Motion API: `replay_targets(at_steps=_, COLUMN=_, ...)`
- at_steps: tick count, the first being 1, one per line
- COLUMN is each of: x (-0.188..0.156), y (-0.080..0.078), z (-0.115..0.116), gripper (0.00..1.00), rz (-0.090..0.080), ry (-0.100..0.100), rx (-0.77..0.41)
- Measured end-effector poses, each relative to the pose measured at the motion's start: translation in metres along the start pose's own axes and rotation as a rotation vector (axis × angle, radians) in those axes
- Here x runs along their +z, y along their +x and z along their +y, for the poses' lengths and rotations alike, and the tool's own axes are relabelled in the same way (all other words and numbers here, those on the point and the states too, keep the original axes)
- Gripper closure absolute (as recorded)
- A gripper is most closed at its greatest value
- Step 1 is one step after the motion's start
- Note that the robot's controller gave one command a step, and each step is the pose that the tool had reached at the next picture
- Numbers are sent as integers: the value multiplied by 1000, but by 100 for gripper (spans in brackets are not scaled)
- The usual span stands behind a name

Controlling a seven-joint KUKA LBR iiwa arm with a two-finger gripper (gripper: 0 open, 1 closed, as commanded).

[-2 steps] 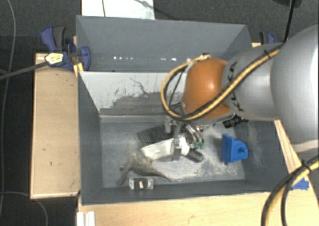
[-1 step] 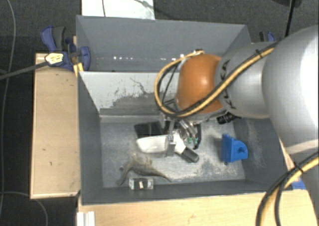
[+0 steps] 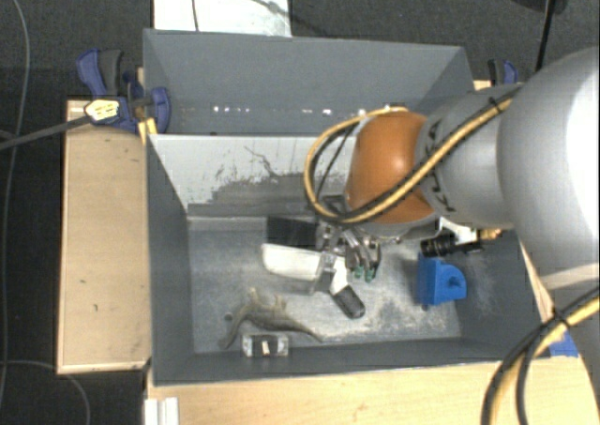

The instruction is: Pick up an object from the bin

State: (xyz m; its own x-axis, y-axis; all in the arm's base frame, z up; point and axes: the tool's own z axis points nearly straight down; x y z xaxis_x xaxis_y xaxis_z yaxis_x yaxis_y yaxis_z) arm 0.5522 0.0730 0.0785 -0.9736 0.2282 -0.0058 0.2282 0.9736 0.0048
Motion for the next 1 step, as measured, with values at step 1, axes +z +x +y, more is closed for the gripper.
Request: replay_targets(at_steps=1, x=0, y=0, z=0, gripper=100, rz=0, ry=0, rx=0)
